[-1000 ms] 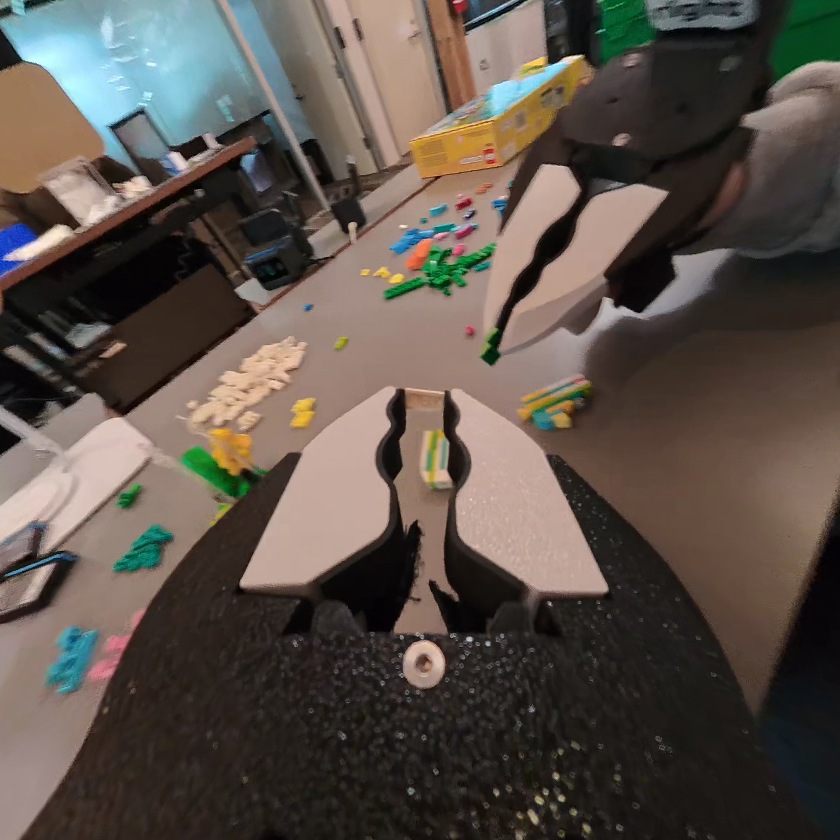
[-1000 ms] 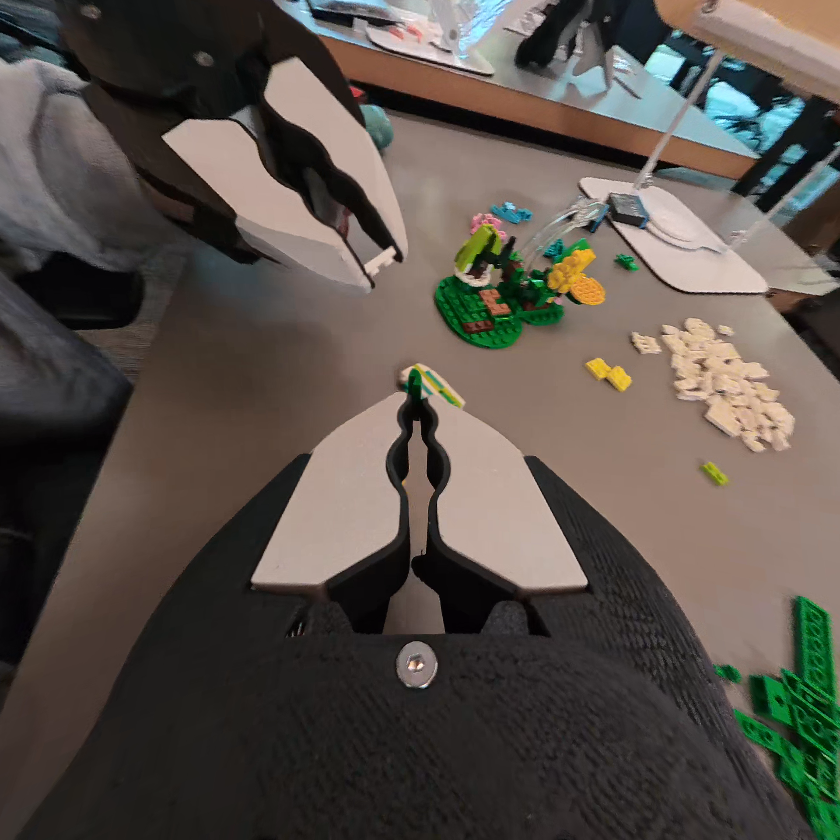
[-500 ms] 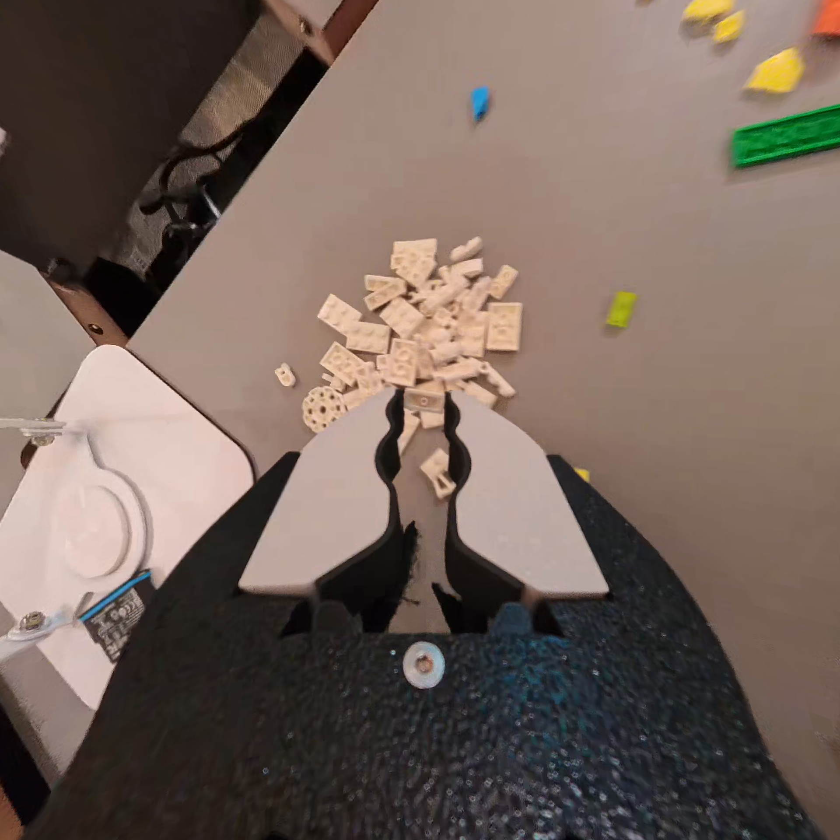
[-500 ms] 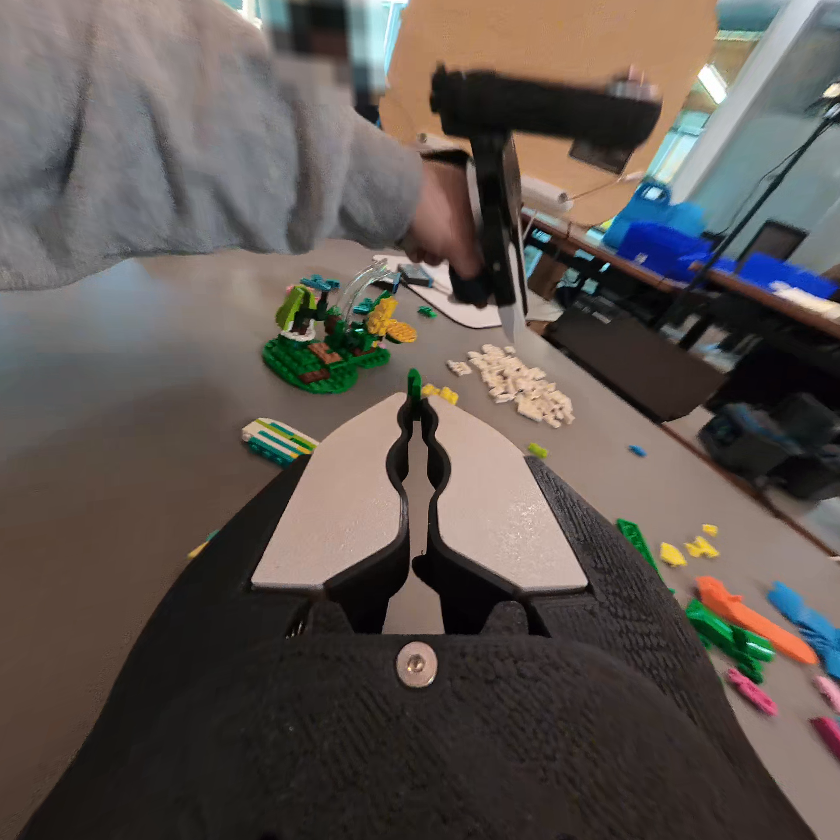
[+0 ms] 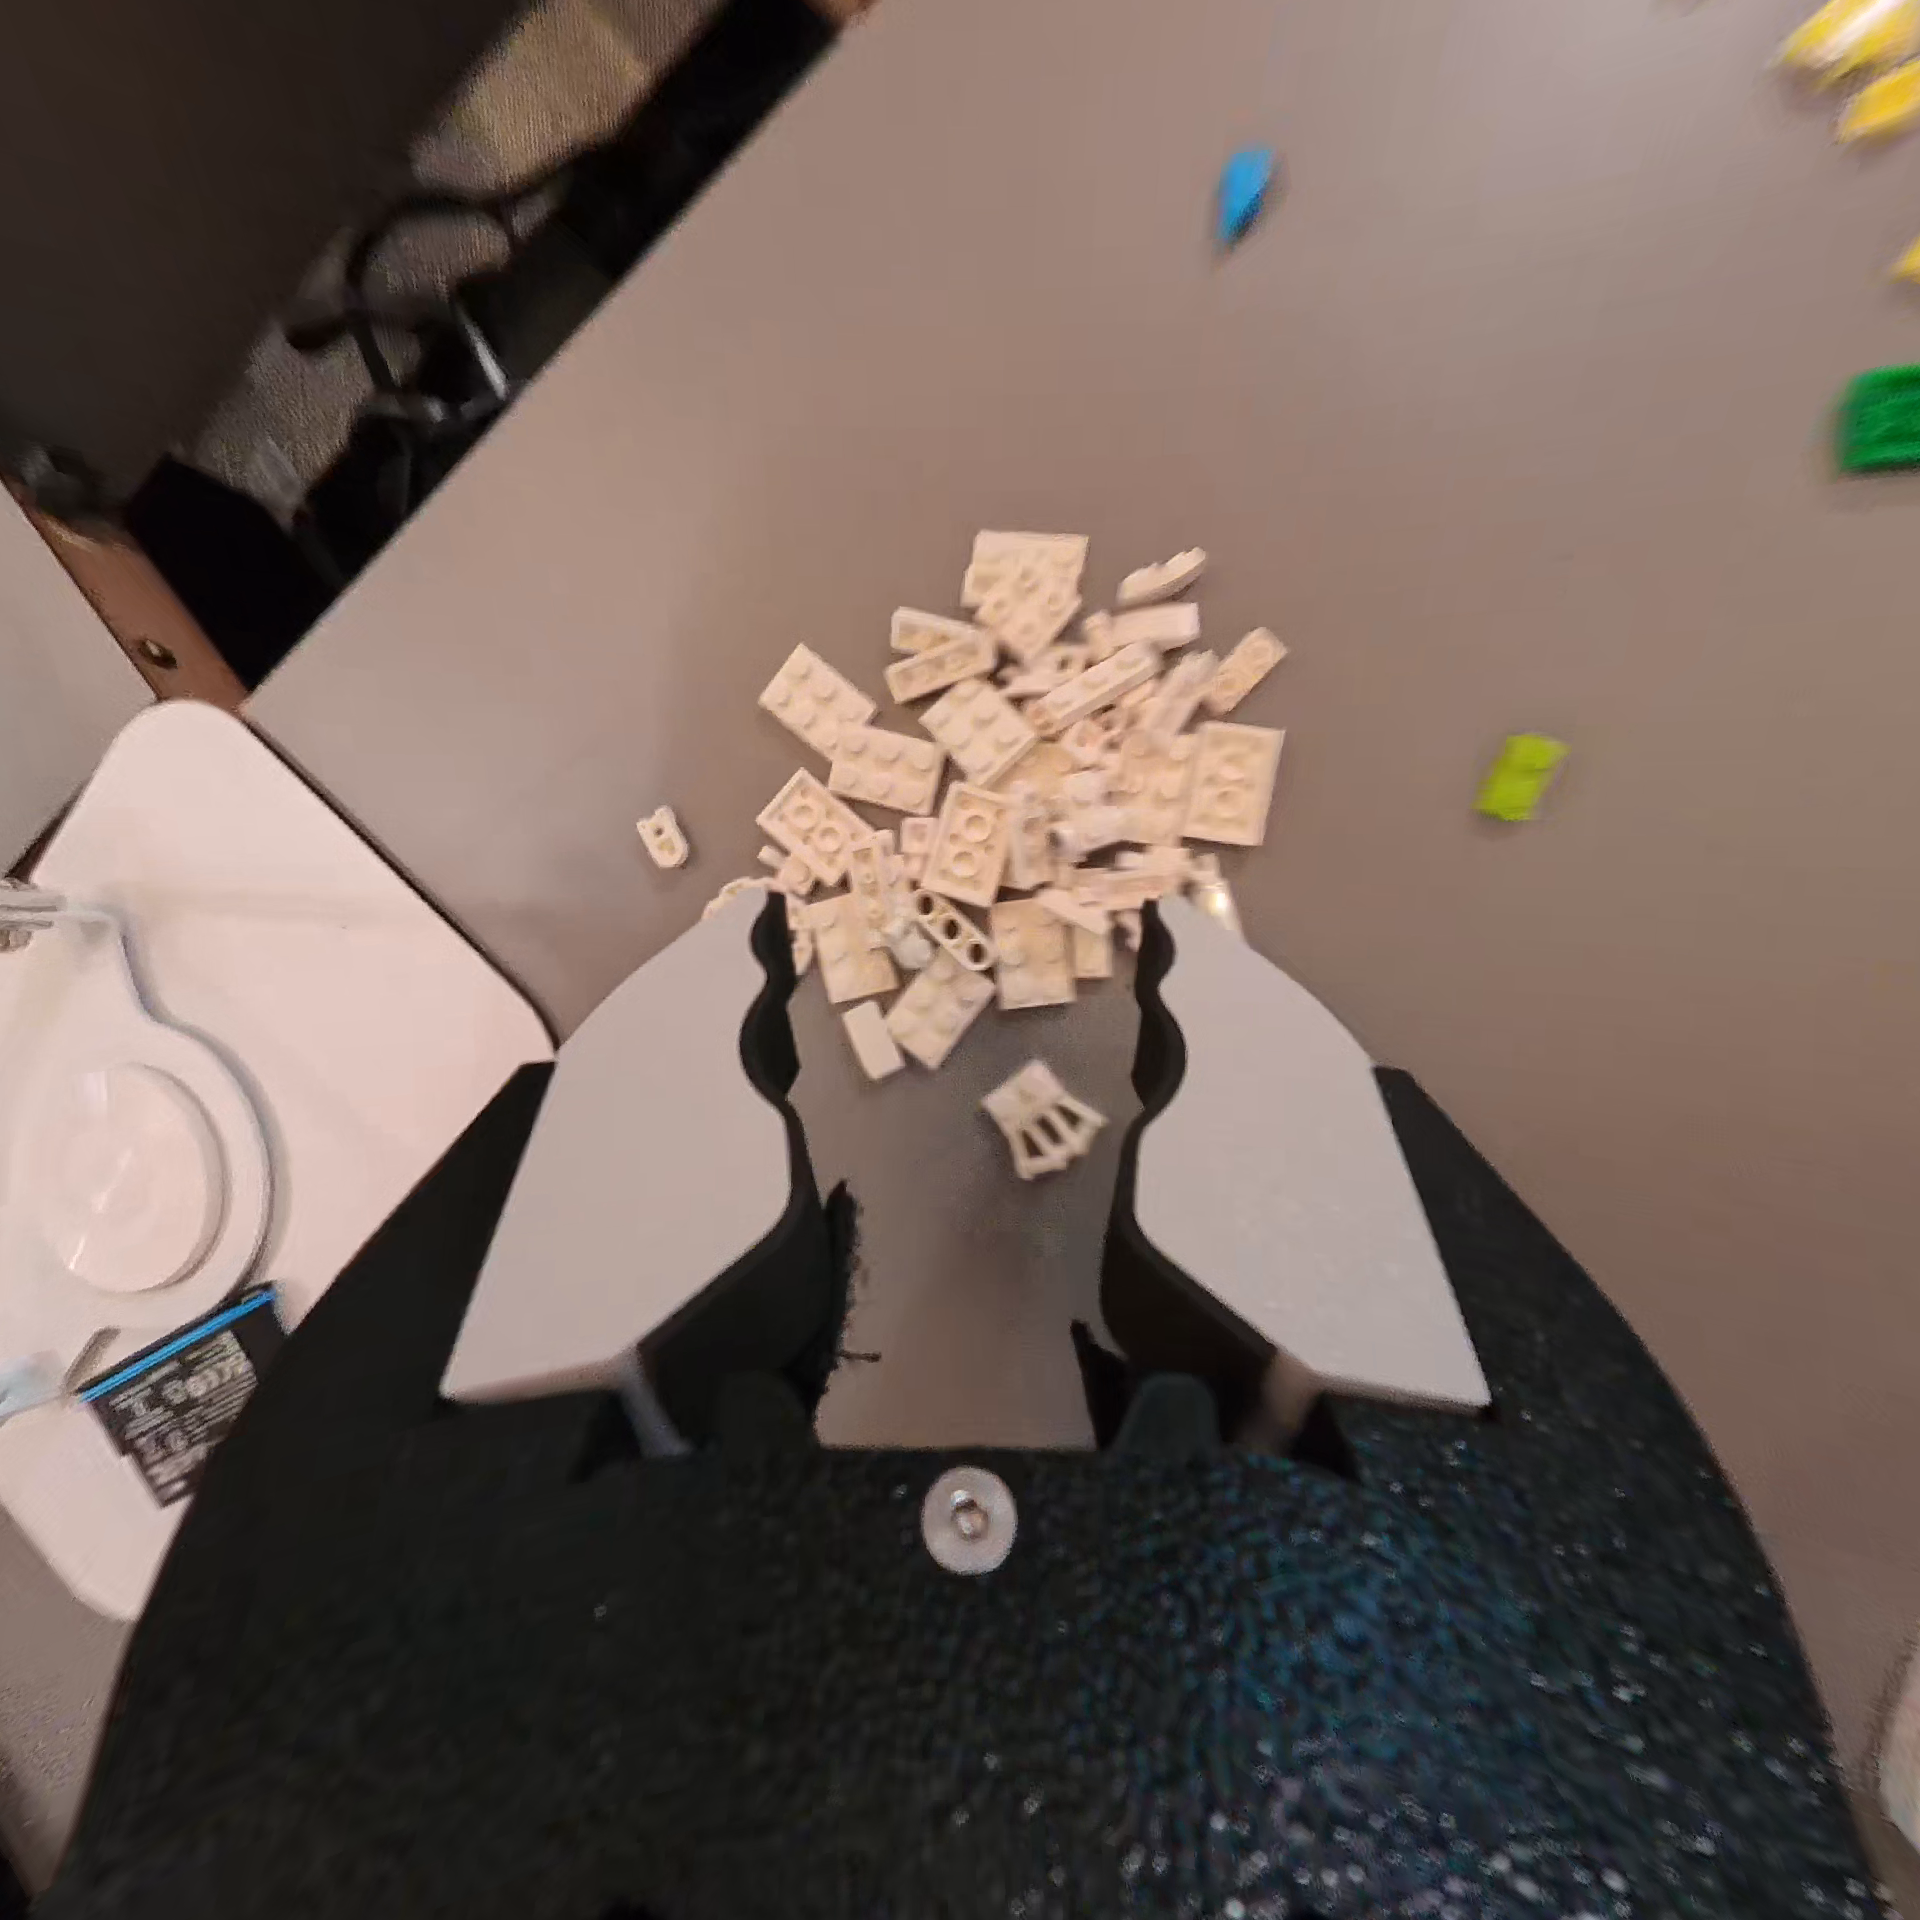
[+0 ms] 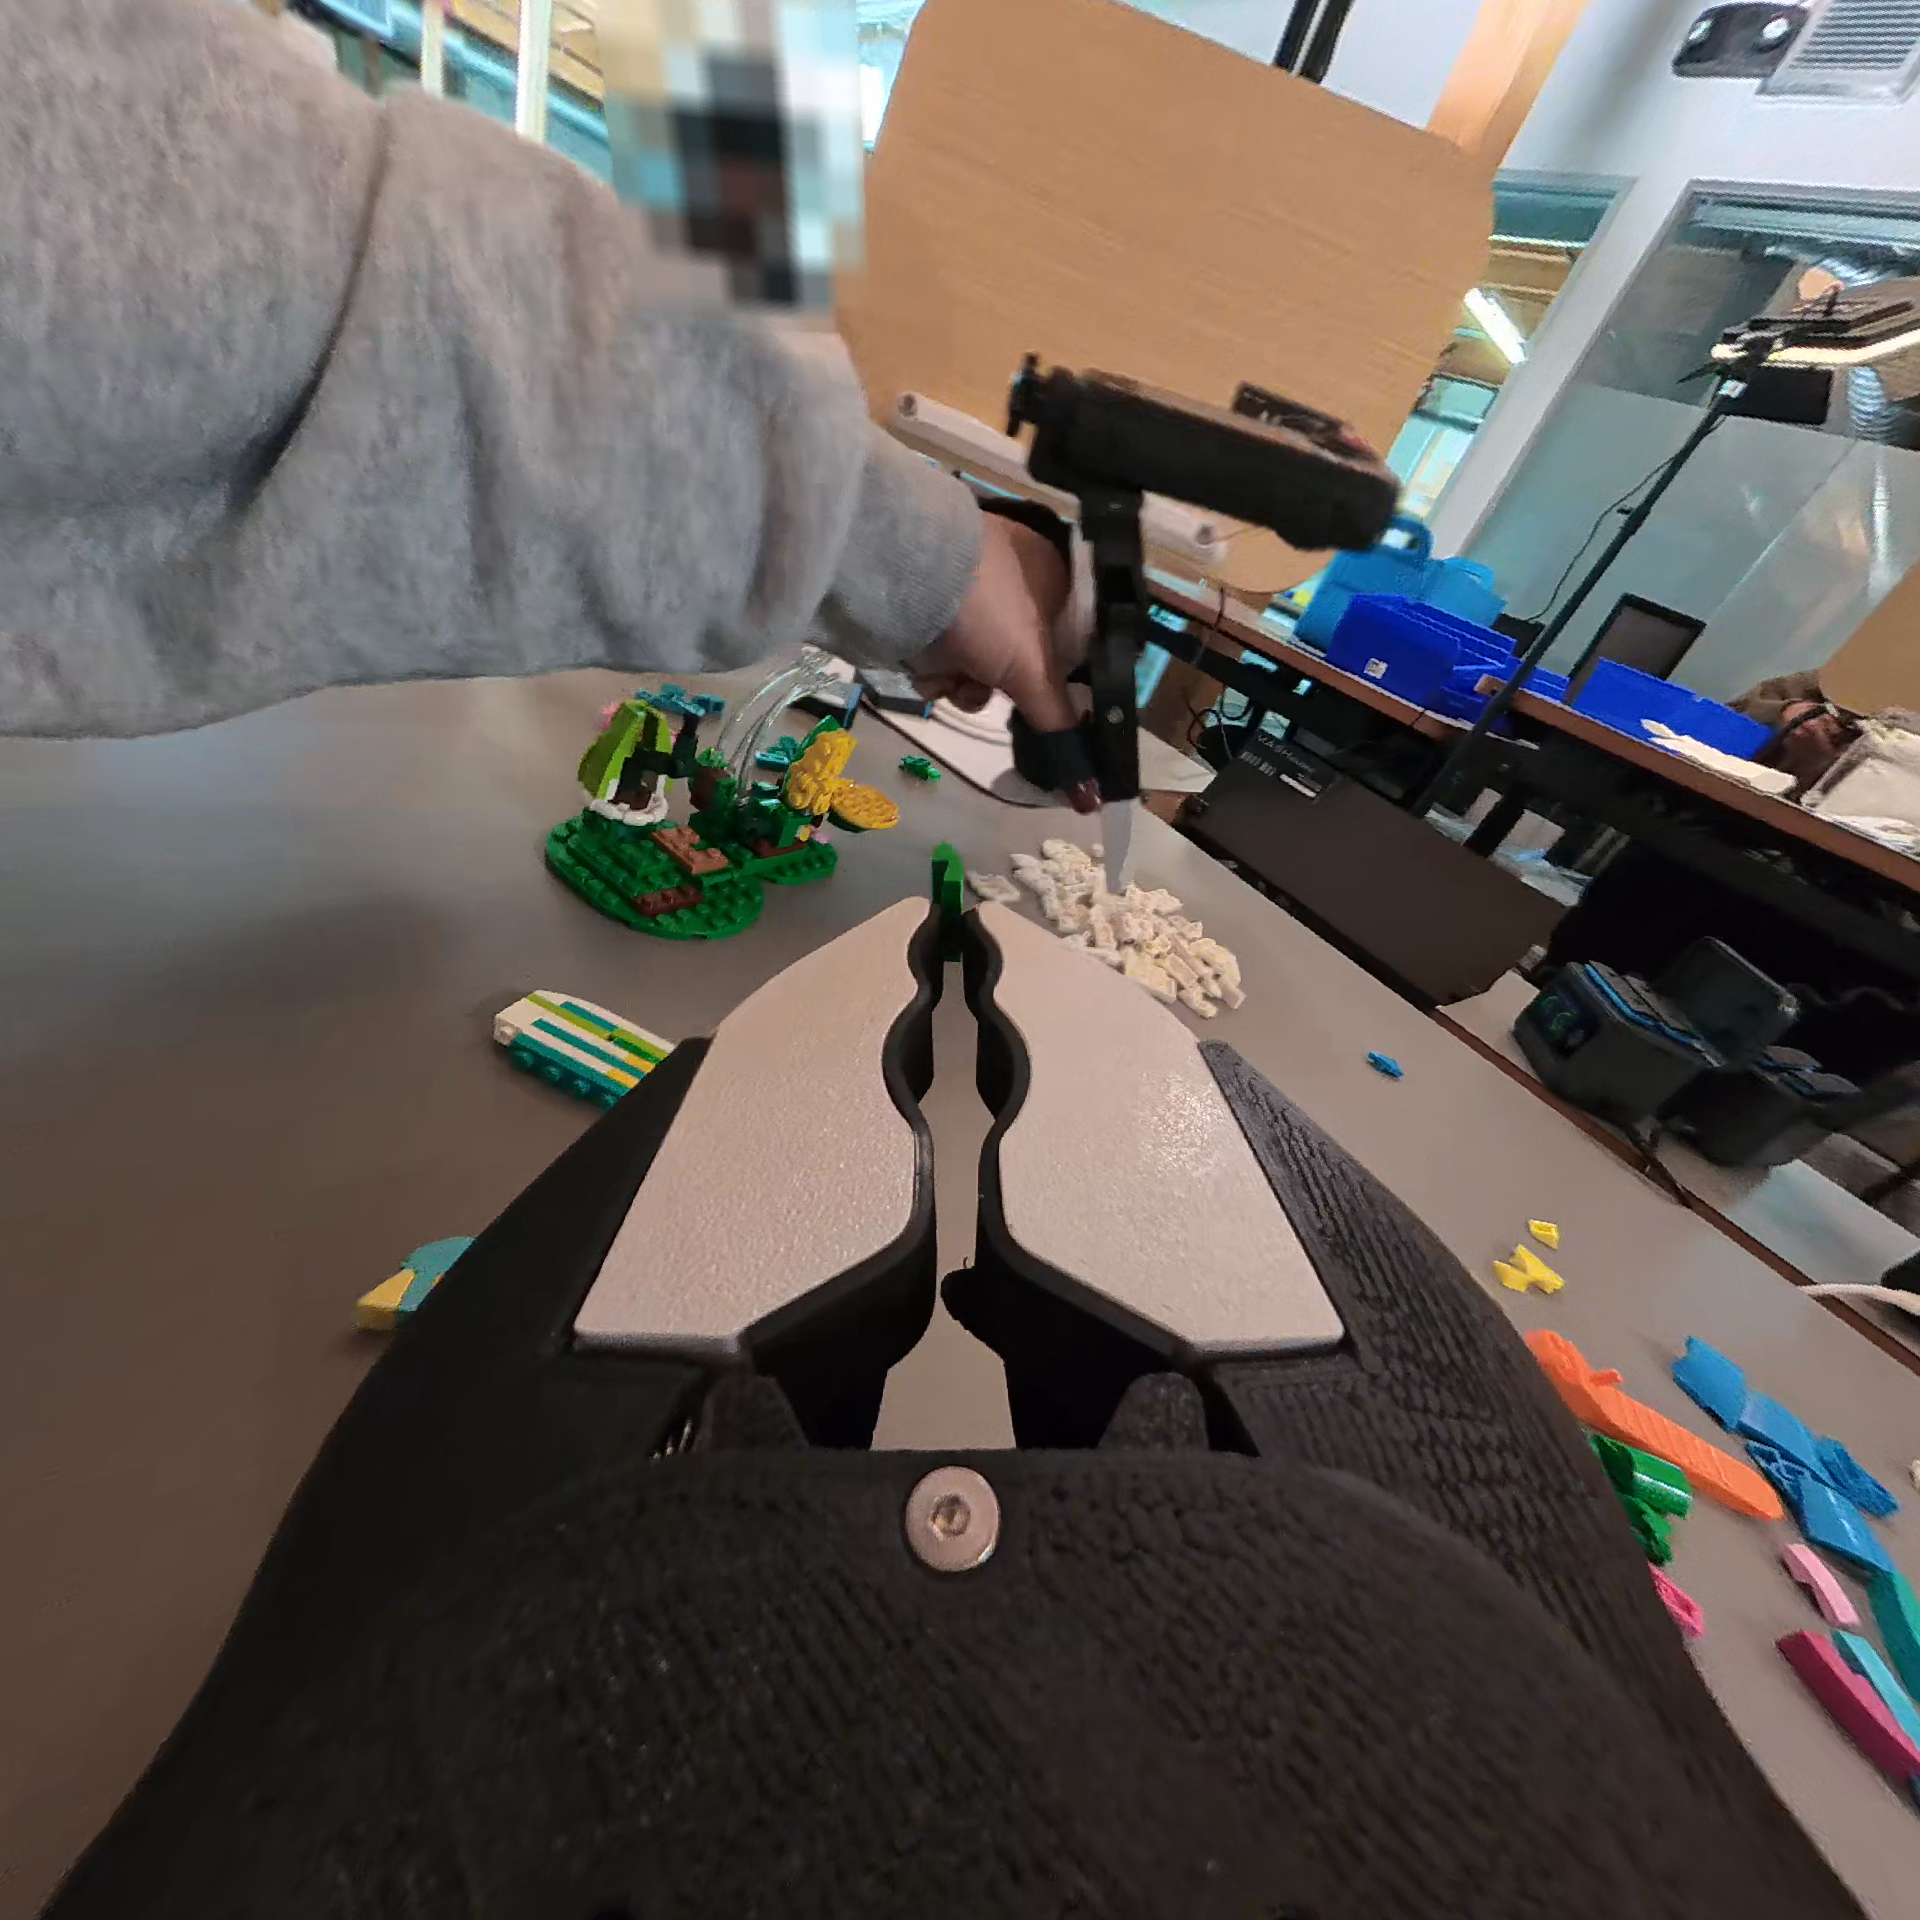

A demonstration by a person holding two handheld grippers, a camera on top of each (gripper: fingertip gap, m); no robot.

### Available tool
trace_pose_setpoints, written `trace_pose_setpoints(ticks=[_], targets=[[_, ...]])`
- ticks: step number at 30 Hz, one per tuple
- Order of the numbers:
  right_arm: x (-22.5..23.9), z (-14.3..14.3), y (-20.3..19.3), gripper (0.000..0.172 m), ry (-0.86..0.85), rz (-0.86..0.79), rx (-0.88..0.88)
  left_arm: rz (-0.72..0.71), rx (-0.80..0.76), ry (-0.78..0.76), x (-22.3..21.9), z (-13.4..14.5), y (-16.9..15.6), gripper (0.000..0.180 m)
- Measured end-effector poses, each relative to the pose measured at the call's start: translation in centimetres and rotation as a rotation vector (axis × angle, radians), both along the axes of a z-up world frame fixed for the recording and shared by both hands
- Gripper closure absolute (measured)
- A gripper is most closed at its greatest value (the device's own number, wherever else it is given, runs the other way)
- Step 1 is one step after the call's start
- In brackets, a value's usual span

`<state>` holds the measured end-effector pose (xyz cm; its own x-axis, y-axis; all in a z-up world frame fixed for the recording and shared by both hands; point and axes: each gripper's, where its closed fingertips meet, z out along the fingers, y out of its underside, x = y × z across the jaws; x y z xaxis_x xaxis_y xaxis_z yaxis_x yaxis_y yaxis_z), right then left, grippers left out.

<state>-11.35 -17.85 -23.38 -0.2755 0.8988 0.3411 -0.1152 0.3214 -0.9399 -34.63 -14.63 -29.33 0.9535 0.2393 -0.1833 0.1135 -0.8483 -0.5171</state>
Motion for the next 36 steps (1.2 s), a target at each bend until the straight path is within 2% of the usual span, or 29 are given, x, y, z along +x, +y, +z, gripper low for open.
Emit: trace_pose_setpoints(ticks=[1,4,6,8,11,16,17,18,19,23,25,26,27,29,31,33,36], targets=[[0.0,0.3,0.3,0.171,0.021,-0.013,0.004,-0.029,0.079,-0.014,1.3,1.3,0.1,0.119],[0.6,1.9,0.6,0.17,0.176,-0.059,0.144,-0.199,0.393,-0.187,9.1,6.4,-0.3,0.127],[1.7,3.0,-0.4,0.171,0.311,-0.046,0.294,-0.363,0.548,-0.298,15.3,9.4,-2.0,0.136],[3.0,3.4,-2.3,0.171,0.4,0.037,0.398,-0.395,0.58,-0.421,19.9,10.2,-4.2,0.134],[4.2,3.6,-4.0,0.171,0.433,0.134,0.402,-0.47,0.57,-0.616,26.1,9.9,-7.0,0.128],[6.0,3.7,-6.1,0.171,0.462,0.279,0.388,-0.483,0.597,-0.776,29.5,8.8,-8.8,0.133],[6.2,3.6,-6.4,0.171,0.465,0.301,0.389,-0.49,0.605,-0.818,29.8,8.8,-8.9,0.14],[6.4,3.5,-6.6,0.171,0.466,0.319,0.39,-0.515,0.618,-0.868,30.4,9.0,-9.2,0.159],[6.5,3.3,-6.7,0.171,0.463,0.332,0.393,-0.525,0.626,-0.902,30.7,9.0,-9.4,0.164],[6.6,2.7,-7.1,0.168,0.429,0.389,0.354,-0.541,0.641,-0.949,30.8,8.9,-10.1,0.165],[6.1,3.0,-6.5,0.153,0.411,0.363,0.304,-0.513,0.699,-0.923,29.5,9.8,-10.6,0.165],[5.9,3.3,-6.0,0.149,0.405,0.346,0.266,-0.469,0.738,-0.856,27.6,10.4,-10.7,0.165],[5.6,3.6,-5.4,0.149,0.397,0.327,0.224,-0.395,0.78,-0.75,24.9,11.0,-10.8,0.165],[4.8,3.9,-4.3,0.151,0.376,0.28,0.15,-0.172,0.812,-0.417,16.6,11.4,-11.6,0.165],[4.0,3.9,-3.2,0.155,0.368,0.214,0.108,0.038,0.736,-0.137,7.8,10.5,-13.1,0.165],[3.5,4.4,-2.1,0.16,0.391,0.133,0.094,0.166,0.58,-0.084,1.3,7.4,-14.1,0.165],[2.9,4.5,-0.6,0.161,0.381,0.071,0.048,0.262,0.476,-0.125,-4.1,3.2,-14.0,0.165]])
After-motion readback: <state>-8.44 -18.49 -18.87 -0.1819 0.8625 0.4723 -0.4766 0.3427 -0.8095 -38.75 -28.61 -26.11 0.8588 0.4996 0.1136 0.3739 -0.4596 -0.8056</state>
